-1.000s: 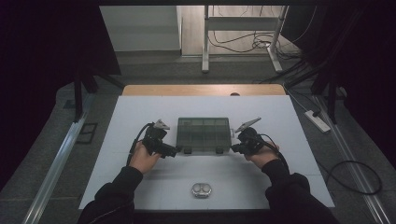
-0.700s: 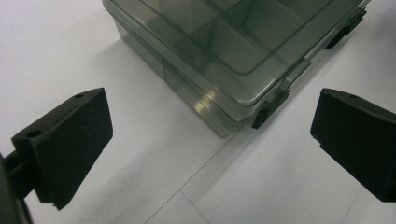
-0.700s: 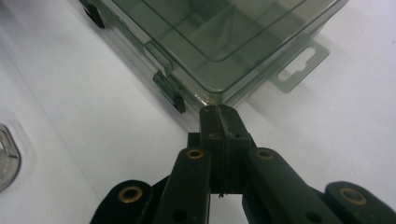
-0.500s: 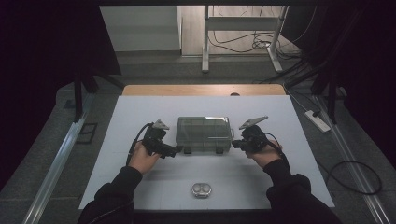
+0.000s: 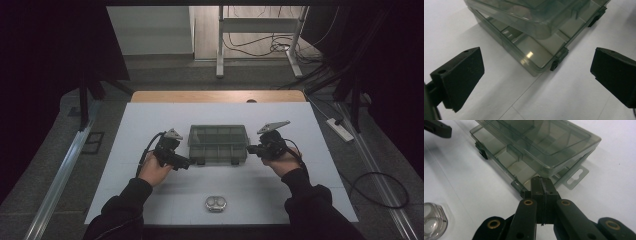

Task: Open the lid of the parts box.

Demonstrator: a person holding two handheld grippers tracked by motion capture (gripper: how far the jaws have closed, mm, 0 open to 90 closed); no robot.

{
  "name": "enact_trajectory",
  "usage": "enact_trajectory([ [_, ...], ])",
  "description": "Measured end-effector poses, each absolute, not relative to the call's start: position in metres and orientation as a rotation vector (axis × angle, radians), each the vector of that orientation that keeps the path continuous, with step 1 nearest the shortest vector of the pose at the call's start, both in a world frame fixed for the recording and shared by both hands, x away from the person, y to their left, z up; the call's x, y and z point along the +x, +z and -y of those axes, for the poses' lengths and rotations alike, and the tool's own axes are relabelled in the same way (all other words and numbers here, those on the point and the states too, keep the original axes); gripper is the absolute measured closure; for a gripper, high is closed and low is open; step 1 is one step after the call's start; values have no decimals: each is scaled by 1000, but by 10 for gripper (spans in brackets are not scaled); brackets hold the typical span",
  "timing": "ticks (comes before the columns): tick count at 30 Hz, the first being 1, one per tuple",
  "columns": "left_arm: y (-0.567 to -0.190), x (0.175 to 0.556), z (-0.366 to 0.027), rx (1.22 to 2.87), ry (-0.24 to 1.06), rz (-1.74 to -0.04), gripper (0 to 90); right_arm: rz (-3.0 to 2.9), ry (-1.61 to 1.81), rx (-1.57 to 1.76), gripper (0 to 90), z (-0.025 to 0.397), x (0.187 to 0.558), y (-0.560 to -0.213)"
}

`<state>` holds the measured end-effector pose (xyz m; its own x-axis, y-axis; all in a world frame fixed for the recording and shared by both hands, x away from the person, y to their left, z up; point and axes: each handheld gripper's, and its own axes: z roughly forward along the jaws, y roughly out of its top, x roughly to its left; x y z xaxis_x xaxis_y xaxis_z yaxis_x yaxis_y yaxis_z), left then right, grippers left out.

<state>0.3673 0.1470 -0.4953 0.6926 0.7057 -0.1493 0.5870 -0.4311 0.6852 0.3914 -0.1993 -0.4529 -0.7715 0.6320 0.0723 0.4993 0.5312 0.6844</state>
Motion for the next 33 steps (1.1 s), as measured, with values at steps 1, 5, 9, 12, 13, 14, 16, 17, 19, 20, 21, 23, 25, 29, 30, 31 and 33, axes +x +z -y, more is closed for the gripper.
enact_trajectory([
  [1, -495, 367, -146, 2160, 204, -981, 0, -2581, 1070, 966, 896, 199, 392, -452],
  [5, -494, 367, -144, 2166, 205, -968, 0, -2576, 1091, 972, 896, 199, 394, -449],
  [9, -492, 367, -143, 2160, 207, -980, 0, -2566, 1100, 966, 896, 199, 395, -447],
  [12, -491, 367, -141, 2170, 209, -987, 0, -2554, 1111, 963, 896, 198, 397, -444],
  [13, -491, 367, -140, 2172, 211, -989, 3, -2550, 1113, 961, 896, 198, 397, -443],
  [14, -491, 367, -140, 2173, 205, -987, 6, -2547, 1117, 963, 896, 197, 398, -442],
  [16, -490, 367, -139, 2172, 197, -975, 5, -2541, 1120, 962, 896, 197, 399, -440],
  [17, -489, 367, -139, 2169, 200, -973, 4, -2539, 1122, 960, 896, 197, 400, -440],
  [19, -487, 366, -138, 2164, 205, -970, 11, -2532, 1131, 962, 896, 197, 401, -438],
  [20, -485, 366, -139, 2168, 209, -968, 19, -2527, 1138, 965, 896, 197, 402, -437],
  [21, -485, 366, -138, 2168, 216, -968, 32, -2525, 1141, 966, 896, 197, 403, -435],
  [23, -484, 366, -138, 2167, 216, -968, 73, -2521, 1148, 965, 896, 198, 405, -433],
  [25, -483, 365, -137, 2171, 208, -957, 148, -2517, 1150, 965, 896, 197, 406, -431],
  [29, -481, 365, -134, 2183, 186, -935, 326, -2513, 1155, 964, 896, 197, 410, -429],
  [30, -481, 366, -133, 2188, 183, -926, 364, -2512, 1156, 965, 896, 196, 410, -429],
  [31, -481, 366, -132, 2187, 179, -922, 402, -2511, 1155, 964, 896, 196, 411, -428],
  [33, -480, 366, -130, 2192, 180, -920, 476, -2510, 1156, 965, 896, 195, 413, -427],
])
